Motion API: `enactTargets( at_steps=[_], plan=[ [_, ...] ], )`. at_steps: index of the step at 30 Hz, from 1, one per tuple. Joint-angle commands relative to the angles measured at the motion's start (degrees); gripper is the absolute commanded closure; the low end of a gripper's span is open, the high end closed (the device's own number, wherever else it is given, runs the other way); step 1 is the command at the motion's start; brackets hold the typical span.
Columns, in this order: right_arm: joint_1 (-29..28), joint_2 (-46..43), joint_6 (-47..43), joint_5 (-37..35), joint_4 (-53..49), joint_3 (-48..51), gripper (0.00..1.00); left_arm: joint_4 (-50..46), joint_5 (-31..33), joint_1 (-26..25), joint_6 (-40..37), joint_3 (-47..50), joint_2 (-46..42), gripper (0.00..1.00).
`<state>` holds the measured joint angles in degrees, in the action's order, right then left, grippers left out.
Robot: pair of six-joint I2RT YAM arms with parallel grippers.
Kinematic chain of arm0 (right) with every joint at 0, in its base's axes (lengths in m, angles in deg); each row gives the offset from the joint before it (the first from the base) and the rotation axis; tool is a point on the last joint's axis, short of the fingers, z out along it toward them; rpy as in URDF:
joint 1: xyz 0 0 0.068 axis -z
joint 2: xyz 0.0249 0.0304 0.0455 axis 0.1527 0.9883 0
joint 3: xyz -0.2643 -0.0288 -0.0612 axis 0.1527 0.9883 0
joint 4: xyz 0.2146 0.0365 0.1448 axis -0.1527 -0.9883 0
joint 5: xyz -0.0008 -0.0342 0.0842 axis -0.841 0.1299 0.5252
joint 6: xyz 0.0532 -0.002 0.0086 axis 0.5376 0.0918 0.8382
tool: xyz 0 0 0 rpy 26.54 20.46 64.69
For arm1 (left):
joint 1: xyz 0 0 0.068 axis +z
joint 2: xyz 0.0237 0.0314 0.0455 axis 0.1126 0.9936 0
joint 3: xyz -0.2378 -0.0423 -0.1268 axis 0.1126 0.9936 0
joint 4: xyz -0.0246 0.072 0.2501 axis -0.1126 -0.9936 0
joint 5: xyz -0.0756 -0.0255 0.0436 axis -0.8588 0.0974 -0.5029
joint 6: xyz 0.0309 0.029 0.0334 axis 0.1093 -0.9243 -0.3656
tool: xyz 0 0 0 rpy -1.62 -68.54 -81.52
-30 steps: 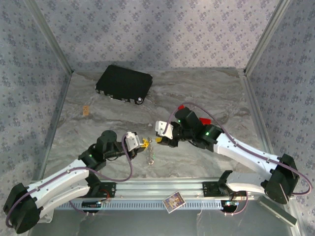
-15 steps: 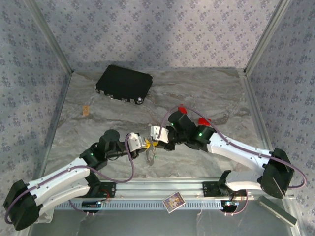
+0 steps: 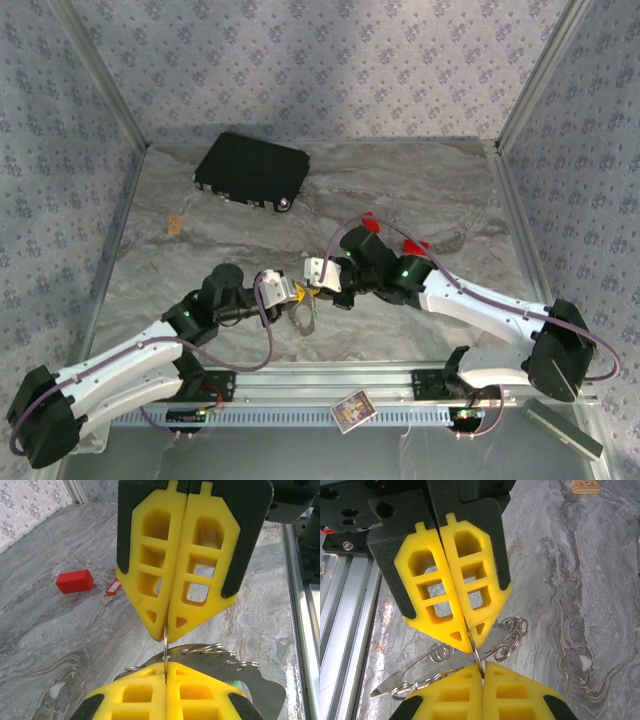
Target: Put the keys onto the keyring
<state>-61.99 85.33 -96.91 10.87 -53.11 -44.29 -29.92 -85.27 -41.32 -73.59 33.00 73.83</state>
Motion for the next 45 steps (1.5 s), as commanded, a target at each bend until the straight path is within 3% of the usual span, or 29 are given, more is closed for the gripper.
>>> enactTargets(
  at_steps=[1,7,16,17,20,23,28,35,40,45],
  plan=[
    [-0.6,0.6,-0.2,1.5,0.3,-1.0,1.00,2.0,-1.1,-0.5,0.3,-1.9,-0.2,0.90],
    [-0.7,0.7,0.0,2.3,0.5,-1.1,1.00,2.6,-1.1,-0.5,0.4,-1.5,0.1,0.86],
    [-0.7,0.7,0.2,2.3,1.3,-0.9,1.00,3.2,-2.4,-0.5,0.6,-1.2,-0.1,0.97],
    [-0.6,0.6,0.5,2.0,1.4,-0.9,0.99,3.2,-2.4,-0.5,0.6,-1.2,-0.2,1.00],
    [0.4,-0.9,2.1,0.6,2.0,0.1,0.78,2.9,-1.7,-0.5,0.5,-1.1,-0.6,1.00],
    [3.0,-4.1,5.0,-0.9,3.9,2.4,0.73,2.5,-0.5,-0.5,0.7,-1.2,-1.2,1.00],
    [6.6,-10.3,14.7,-7.8,10.0,9.1,0.65,1.8,2.3,-0.5,1.6,-1.4,-1.4,1.00],
    [7.3,-12.4,30.1,-20.6,11.0,14.7,0.64,-1.1,4.3,-0.5,2.3,-2.7,-0.8,1.00],
    [8.7,-6.9,47.3,-32.5,4.3,11.7,0.63,-0.5,4.7,-0.5,2.3,-2.9,-0.6,1.00],
    [12.8,4.3,53.2,-30.0,-7.0,2.1,0.63,-1.4,4.7,-0.5,2.2,-3.8,0.1,1.00]
  ],
)
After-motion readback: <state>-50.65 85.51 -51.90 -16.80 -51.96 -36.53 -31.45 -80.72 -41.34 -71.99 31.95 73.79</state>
